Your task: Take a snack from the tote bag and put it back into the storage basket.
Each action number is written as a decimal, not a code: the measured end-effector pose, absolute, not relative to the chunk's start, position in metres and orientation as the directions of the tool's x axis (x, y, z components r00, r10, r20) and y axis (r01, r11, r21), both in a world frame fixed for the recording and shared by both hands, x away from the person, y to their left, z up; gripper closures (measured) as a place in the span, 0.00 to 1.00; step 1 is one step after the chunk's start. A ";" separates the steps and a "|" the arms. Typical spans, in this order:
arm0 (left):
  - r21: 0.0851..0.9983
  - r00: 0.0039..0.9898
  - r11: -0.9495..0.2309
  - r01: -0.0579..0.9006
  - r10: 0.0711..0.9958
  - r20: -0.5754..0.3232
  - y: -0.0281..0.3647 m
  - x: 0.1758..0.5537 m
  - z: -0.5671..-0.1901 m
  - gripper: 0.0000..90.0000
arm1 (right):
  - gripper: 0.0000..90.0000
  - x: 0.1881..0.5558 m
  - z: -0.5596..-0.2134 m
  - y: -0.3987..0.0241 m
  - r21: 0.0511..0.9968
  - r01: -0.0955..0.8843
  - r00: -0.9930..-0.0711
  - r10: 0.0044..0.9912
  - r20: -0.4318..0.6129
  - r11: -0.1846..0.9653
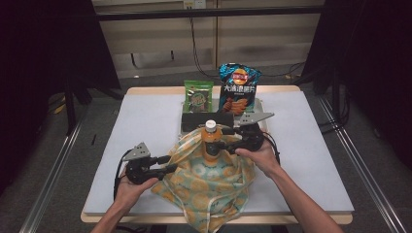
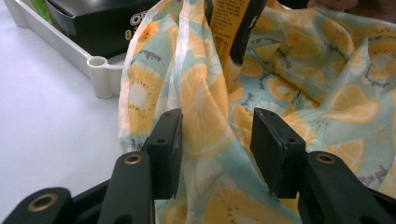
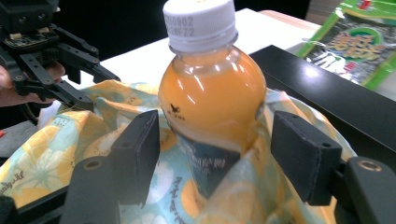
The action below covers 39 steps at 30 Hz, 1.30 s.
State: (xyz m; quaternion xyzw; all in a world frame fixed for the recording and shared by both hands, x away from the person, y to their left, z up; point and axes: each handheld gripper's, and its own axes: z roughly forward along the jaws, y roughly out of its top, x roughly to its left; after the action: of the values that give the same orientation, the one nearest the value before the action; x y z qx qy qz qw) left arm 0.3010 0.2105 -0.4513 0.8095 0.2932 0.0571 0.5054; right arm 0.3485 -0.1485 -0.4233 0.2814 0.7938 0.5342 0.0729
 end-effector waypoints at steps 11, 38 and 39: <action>0.849 0.820 -0.318 0.422 0.534 -0.207 0.211 0.302 -0.453 0.58 | 0.28 0.365 -0.431 -0.132 0.896 0.337 -0.863 0.476 0.170 0.291; 0.857 0.817 -0.308 0.412 0.541 -0.199 0.212 0.301 -0.452 0.47 | 0.35 0.363 -0.435 -0.118 0.889 0.310 -0.859 0.500 0.109 0.338; 0.859 0.816 -0.304 0.413 0.542 -0.200 0.212 0.301 -0.452 0.47 | 0.35 0.363 -0.435 -0.118 0.889 0.310 -0.859 0.500 0.109 0.338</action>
State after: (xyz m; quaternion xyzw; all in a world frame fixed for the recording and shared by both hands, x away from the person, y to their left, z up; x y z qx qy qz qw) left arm 0.3007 0.2117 -0.4518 0.8050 0.2965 0.0636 0.5100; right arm 0.3628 -0.1183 -0.4348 0.2490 0.8129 0.5185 0.0916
